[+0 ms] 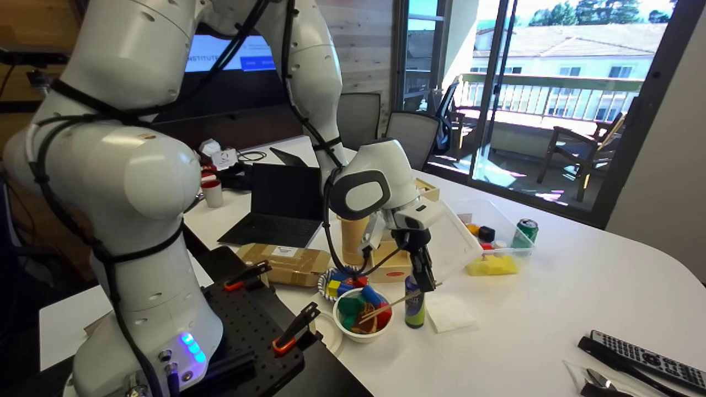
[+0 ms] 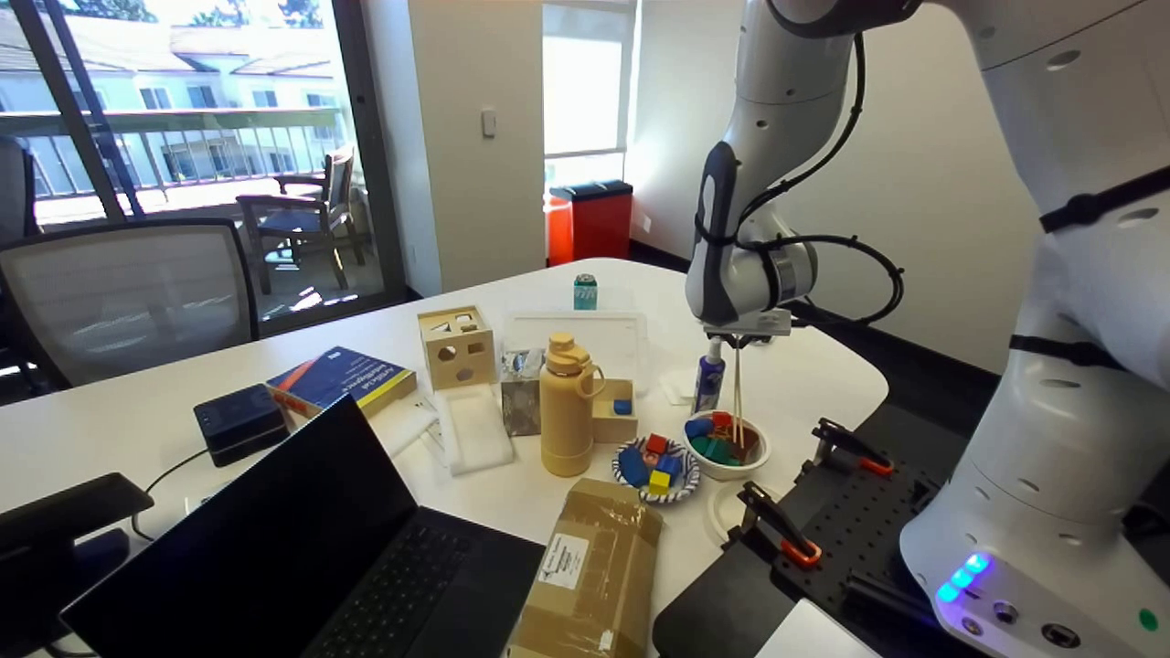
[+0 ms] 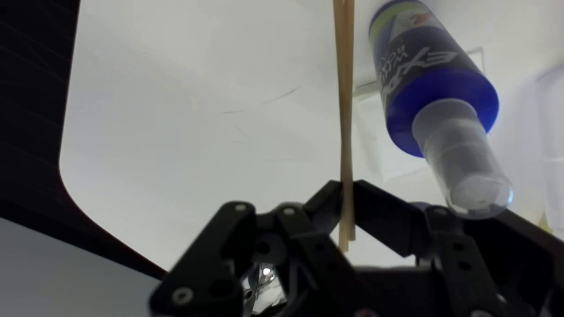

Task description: Use the chopsticks to stir the contents in the bowl

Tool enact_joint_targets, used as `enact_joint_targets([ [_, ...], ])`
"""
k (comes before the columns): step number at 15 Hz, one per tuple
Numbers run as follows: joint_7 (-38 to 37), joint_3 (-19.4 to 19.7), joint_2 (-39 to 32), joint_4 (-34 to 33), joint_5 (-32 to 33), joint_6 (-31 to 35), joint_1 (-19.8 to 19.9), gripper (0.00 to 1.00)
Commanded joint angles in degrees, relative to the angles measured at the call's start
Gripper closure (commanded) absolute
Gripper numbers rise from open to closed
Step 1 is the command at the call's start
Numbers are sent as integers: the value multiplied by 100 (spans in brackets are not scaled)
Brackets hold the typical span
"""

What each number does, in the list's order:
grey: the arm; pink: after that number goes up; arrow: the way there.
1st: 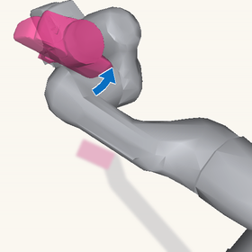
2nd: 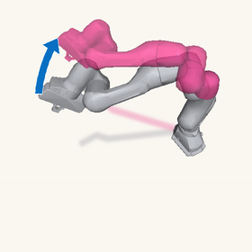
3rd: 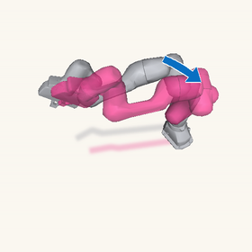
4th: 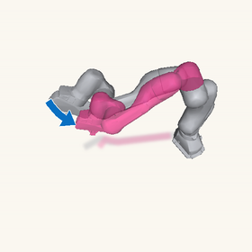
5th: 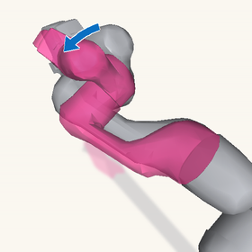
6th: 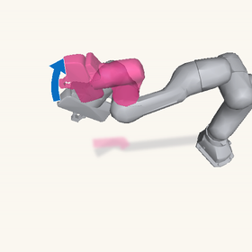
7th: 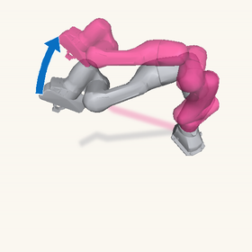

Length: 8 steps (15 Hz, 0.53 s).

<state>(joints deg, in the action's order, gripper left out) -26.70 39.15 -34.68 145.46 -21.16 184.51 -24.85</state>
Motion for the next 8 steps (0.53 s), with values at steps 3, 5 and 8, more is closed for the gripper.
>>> enact_joint_targets([
  [3,102,151,145,365,-151,71,-350,96],
  [5,117,109,170,430,-139,49,-400,96],
  [8,94,-22,229,475,-157,109,-405,96],
])
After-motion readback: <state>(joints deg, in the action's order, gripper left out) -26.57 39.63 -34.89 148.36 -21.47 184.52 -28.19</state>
